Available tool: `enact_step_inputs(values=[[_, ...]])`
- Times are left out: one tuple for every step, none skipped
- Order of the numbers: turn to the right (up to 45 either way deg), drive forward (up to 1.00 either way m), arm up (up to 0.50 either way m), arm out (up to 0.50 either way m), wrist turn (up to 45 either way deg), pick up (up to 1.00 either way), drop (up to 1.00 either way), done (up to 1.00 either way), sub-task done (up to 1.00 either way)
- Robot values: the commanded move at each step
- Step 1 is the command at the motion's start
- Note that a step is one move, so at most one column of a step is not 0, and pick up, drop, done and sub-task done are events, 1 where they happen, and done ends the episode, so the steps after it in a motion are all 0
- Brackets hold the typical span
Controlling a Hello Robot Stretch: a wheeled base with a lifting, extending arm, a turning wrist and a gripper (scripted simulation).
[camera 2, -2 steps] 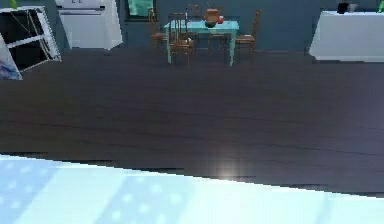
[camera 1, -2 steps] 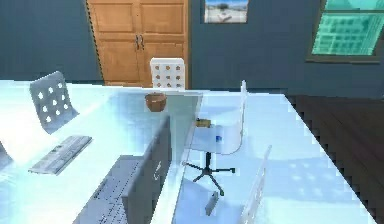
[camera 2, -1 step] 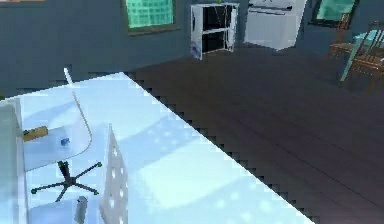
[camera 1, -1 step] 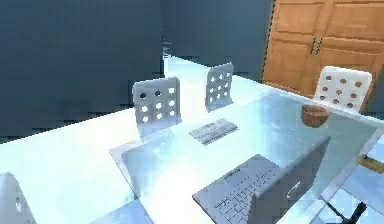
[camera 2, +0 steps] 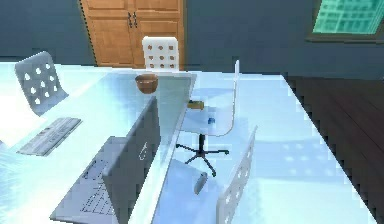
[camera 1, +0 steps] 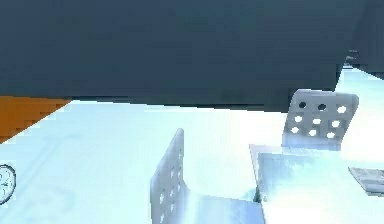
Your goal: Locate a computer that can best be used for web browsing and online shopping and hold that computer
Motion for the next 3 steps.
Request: enact_step_inputs(values=[[-21.0,0.00,0.00,0.00,0.0,0.00,0.00,0.00,0.00],[0.0,0.00,0.50,0.00,0.0,0.00,0.00,0.00,0.00],[0.0,0.00,0.28,0.00,0.0,0.00,0.00,0.00,0.00]])
